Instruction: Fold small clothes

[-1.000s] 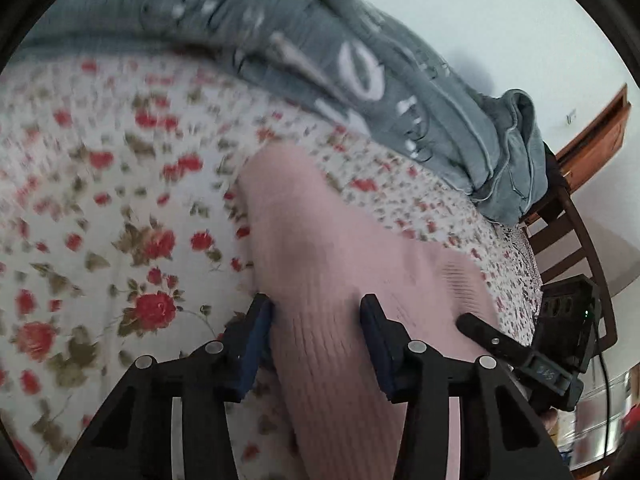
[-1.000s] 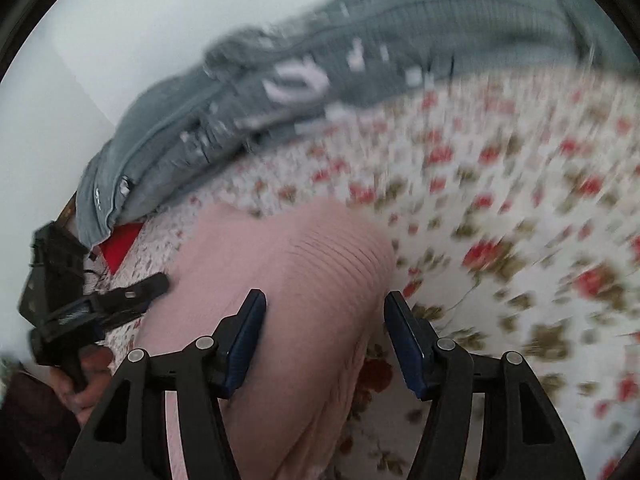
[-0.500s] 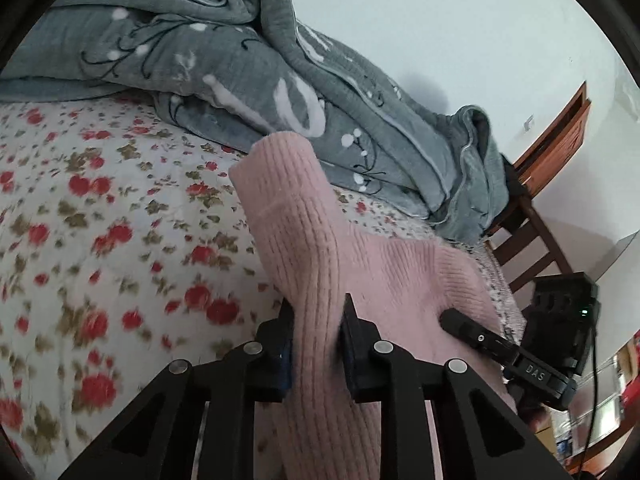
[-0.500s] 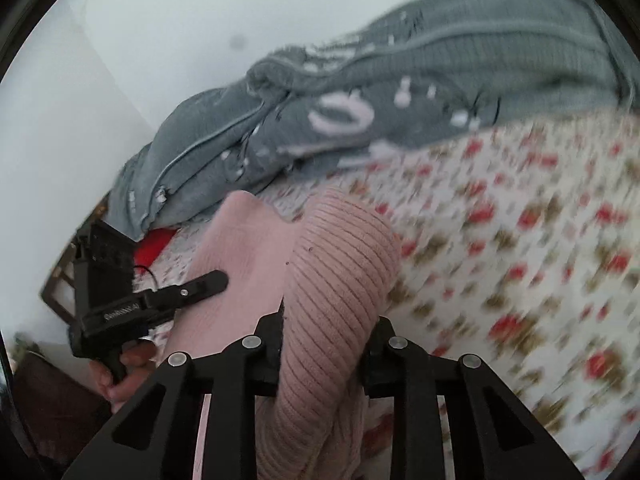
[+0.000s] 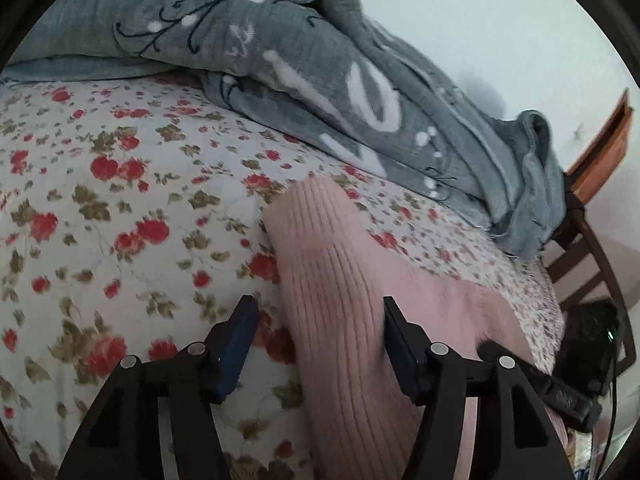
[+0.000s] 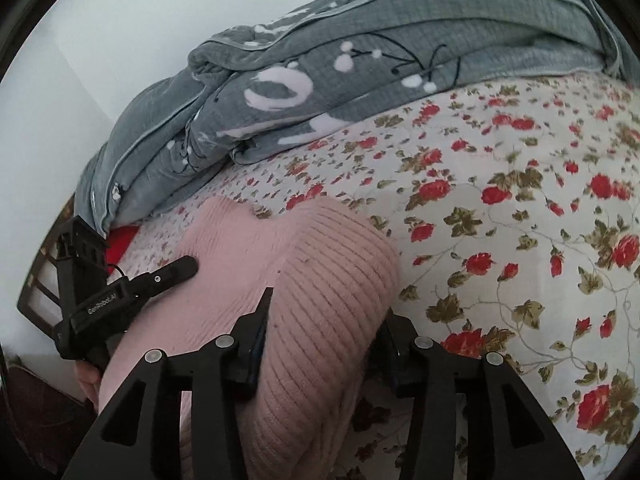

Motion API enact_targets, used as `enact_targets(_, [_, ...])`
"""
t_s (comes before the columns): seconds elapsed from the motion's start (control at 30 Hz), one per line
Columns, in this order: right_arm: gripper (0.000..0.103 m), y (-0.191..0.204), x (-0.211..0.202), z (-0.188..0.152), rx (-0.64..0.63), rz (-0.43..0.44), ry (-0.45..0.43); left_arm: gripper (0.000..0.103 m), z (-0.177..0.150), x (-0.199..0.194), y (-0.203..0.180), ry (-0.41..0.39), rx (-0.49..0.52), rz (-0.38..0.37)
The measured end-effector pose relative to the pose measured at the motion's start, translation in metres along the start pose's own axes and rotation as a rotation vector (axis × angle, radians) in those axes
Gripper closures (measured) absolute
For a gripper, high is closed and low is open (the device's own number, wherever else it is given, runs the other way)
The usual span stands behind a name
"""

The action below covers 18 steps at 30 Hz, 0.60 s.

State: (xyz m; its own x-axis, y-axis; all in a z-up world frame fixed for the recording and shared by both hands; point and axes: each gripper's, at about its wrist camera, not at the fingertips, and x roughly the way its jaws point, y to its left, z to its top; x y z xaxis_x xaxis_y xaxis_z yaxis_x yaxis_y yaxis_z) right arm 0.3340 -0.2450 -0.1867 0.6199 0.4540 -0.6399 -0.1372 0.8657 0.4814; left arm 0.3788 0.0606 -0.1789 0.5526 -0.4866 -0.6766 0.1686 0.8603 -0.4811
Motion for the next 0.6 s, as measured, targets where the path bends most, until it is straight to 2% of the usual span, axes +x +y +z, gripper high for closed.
enact_targets(0.03, [0.059, 0.001, 0.0, -0.001, -0.005, -0.004, -0.001, 0.051, 0.006, 0.0, -0.002, -0.018, 0.01, 0.033])
enact_targets(0.07, [0.059, 0.002, -0.001, -0.001, -0.012, -0.01, -0.002, 0.065, 0.009, 0.005, -0.004, -0.03, 0.025, 0.052])
enact_targets(0.1, [0.058, 0.003, 0.0, -0.001, -0.014, -0.012, -0.002, 0.073, 0.012, 0.006, -0.005, -0.036, 0.052, 0.066])
enact_targets(0.27, [0.058, 0.003, 0.0, -0.001, -0.016, -0.006, 0.002, 0.075, 0.007, -0.005, 0.005, -0.059, -0.001, 0.05])
enact_targets(0.3, [0.058, 0.003, 0.0, -0.001, -0.016, -0.007, 0.002, 0.071, 0.008, -0.008, 0.008, -0.056, -0.029, 0.048])
enact_targets(0.37, [0.058, 0.003, 0.0, -0.001, -0.017, -0.011, 0.0, 0.069, 0.013, -0.018, 0.007, -0.044, -0.062, 0.066])
enact_targets(0.4, [0.058, 0.003, 0.0, -0.001, -0.018, -0.013, 0.001, 0.074, 0.016, -0.022, 0.001, -0.048, -0.049, 0.074])
enact_targets(0.43, [0.058, 0.003, 0.0, -0.001, -0.017, -0.014, 0.001, 0.074, 0.018, -0.024, -0.006, -0.056, -0.035, 0.074])
enact_targets(0.53, [0.058, 0.003, 0.0, -0.001, -0.017, -0.014, 0.001, 0.073, 0.025, -0.024, -0.032, -0.087, 0.046, 0.025])
enact_targets(0.6, [0.058, 0.003, 0.0, -0.001, -0.017, -0.014, 0.0, 0.072, 0.026, -0.009, -0.042, -0.07, 0.095, -0.006])
